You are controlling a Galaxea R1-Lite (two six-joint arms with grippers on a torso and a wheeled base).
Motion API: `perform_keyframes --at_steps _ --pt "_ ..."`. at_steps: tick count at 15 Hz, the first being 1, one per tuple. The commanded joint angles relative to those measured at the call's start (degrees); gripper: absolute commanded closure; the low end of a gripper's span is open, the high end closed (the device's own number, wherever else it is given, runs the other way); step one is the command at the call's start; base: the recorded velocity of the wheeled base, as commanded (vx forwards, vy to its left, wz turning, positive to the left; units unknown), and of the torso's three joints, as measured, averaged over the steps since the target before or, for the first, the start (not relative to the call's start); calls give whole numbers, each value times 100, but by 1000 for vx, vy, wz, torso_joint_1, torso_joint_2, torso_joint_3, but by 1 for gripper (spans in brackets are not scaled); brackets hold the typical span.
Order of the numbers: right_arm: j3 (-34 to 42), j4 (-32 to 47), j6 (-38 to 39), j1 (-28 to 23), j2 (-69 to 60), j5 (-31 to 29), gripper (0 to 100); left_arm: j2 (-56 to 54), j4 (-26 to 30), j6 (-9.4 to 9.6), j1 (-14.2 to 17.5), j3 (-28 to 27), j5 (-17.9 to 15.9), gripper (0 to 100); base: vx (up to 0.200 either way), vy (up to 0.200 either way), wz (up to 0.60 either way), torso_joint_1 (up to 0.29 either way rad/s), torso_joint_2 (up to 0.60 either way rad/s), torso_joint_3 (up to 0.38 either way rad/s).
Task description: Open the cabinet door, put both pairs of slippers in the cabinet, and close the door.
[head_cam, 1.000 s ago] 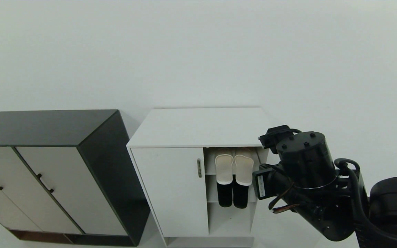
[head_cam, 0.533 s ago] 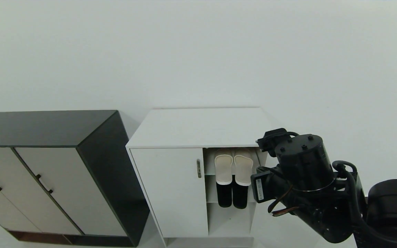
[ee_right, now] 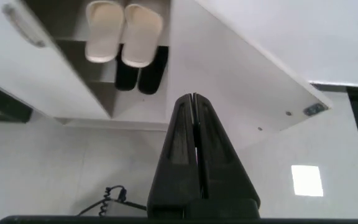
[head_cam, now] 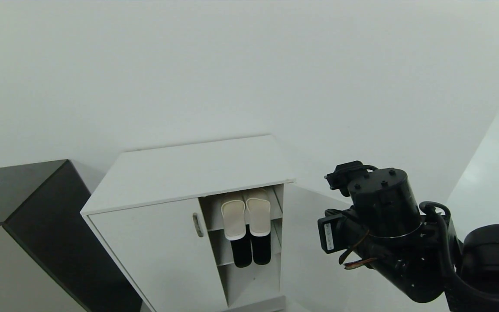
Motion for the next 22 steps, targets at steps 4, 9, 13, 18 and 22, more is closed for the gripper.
perform_keyframes --at_steps 4,9,13,18,22 --pt "-215 -232 1 -727 161 81 100 7 2 -3 -2 0 10 100 0 0 0 0 0 0" --pt "-505 -214 1 -1535 451 318 100 7 2 -3 -2 0 1 100 0 0 0 0 0 0" --pt "-795 -232 27 -1966 803 432 100 7 2 -3 -2 0 1 100 -200 0 0 5 5 1" --pt "-1366 -293 36 -2441 1251 784 100 7 2 -3 -2 0 1 100 -80 0 0 -3 0 -1" --pt "-2113 -302 36 -2880 2068 951 100 7 2 -3 -2 0 10 100 0 0 0 0 0 0"
